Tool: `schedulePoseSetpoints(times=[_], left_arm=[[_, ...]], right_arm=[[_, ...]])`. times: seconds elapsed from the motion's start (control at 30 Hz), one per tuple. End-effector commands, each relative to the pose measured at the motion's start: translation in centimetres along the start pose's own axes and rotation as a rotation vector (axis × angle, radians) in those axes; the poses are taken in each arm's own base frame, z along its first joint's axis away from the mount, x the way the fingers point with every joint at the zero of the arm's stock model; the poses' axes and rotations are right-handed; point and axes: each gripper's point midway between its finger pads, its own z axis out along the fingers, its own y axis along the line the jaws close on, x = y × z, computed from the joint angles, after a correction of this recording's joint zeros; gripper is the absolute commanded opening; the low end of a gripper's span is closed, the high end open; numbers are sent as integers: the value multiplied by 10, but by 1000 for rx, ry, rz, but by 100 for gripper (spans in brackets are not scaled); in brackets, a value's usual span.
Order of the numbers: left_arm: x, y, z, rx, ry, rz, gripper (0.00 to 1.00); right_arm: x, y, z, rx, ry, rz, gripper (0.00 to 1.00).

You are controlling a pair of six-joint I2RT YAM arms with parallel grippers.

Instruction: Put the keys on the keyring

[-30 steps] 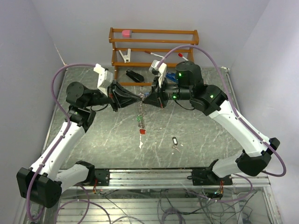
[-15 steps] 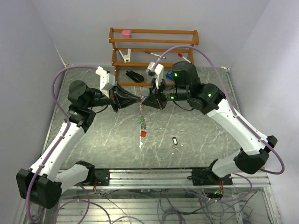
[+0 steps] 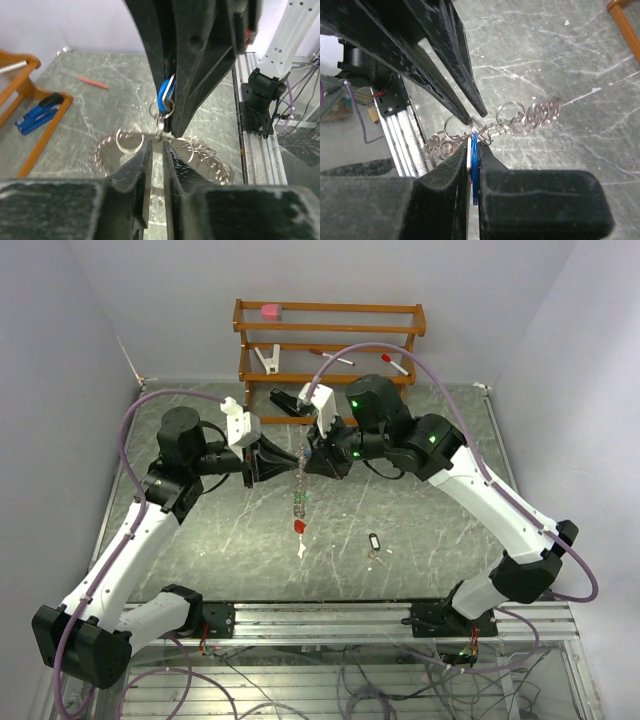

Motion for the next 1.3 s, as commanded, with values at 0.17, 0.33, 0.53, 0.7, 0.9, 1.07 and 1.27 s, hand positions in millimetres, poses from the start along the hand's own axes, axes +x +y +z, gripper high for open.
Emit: schedulePoseSetpoints(times=[0.17,0.33,0.53,0.7,0.9,1.07,1.27], left_arm=[[36,22,-13,-136,145,39,43],[24,50,-31,-311,171,58,51],[5,91,-67,-618,188,73,52],[-24,124,-112,-906,183,76,52],[-52,143,-134,-1008,154,88,52],[-46,147,-131,-984,145,52,51],[-31,144,-124,-945,133,8,52]], right_arm=[[7,-19,5,97,91,-6,0],[70,-34,37,109,299,77,0],[84,-63,68,93,319,166,0],[73,-86,103,102,317,164,0],[28,-103,132,105,223,150,0],[51,-101,140,92,250,186,0],[124,-80,126,52,349,310,0]])
